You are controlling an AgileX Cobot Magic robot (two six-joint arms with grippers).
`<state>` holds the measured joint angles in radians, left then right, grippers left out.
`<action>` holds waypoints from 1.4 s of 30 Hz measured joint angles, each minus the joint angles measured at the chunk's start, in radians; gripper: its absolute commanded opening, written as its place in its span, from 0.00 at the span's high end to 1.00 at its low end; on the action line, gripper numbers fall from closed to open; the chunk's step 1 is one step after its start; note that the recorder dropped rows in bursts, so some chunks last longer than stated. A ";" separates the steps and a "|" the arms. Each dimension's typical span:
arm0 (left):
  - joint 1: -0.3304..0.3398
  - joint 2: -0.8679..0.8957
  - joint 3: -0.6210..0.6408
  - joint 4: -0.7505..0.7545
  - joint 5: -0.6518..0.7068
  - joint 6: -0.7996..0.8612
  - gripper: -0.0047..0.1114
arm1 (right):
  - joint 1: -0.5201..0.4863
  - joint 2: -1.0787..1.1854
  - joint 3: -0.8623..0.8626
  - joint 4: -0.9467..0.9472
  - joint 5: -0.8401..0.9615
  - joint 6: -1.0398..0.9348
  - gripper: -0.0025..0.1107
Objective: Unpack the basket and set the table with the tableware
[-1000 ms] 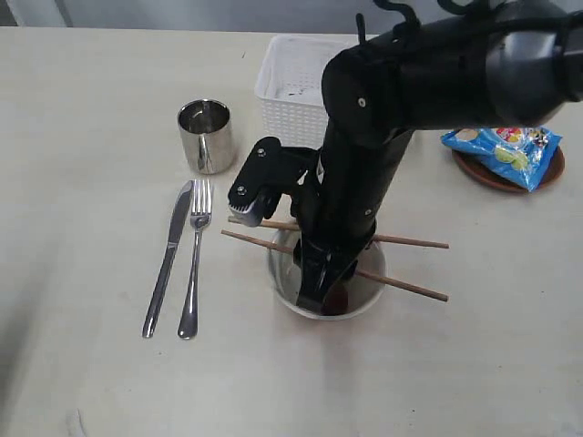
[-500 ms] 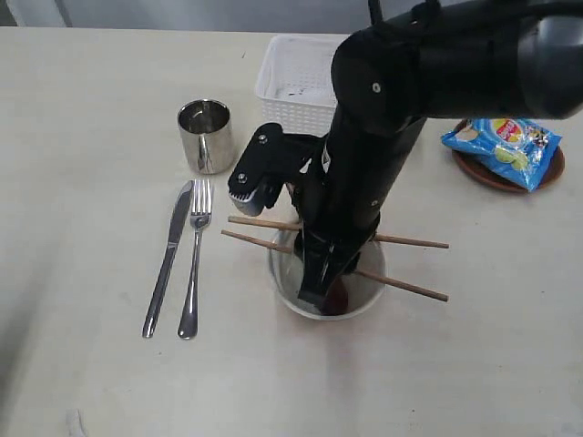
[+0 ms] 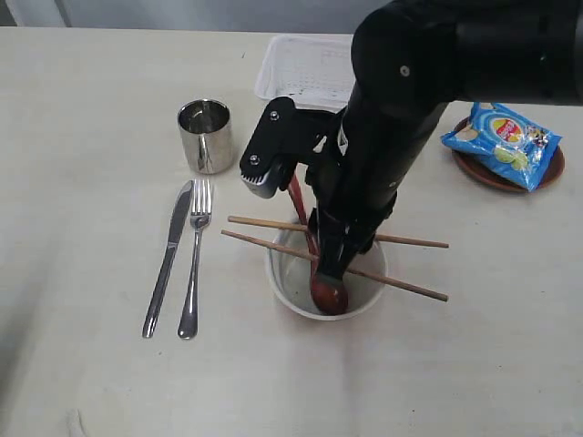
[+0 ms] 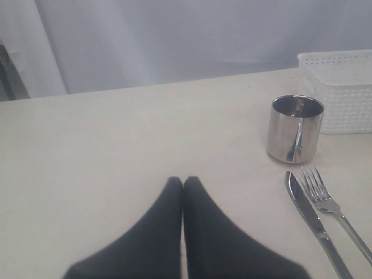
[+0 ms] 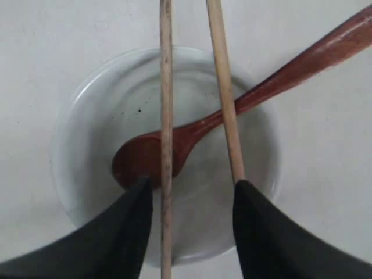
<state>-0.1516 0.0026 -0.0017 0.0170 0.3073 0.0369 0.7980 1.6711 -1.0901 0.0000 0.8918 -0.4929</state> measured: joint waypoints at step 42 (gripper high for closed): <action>0.000 0.000 0.000 0.000 0.000 0.000 0.96 | 0.000 0.117 0.000 0.029 -0.019 -0.048 0.46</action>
<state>-0.1516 0.0026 -0.0017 0.0170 0.3073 0.0369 0.7980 1.7877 -1.0901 0.0291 0.8730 -0.5408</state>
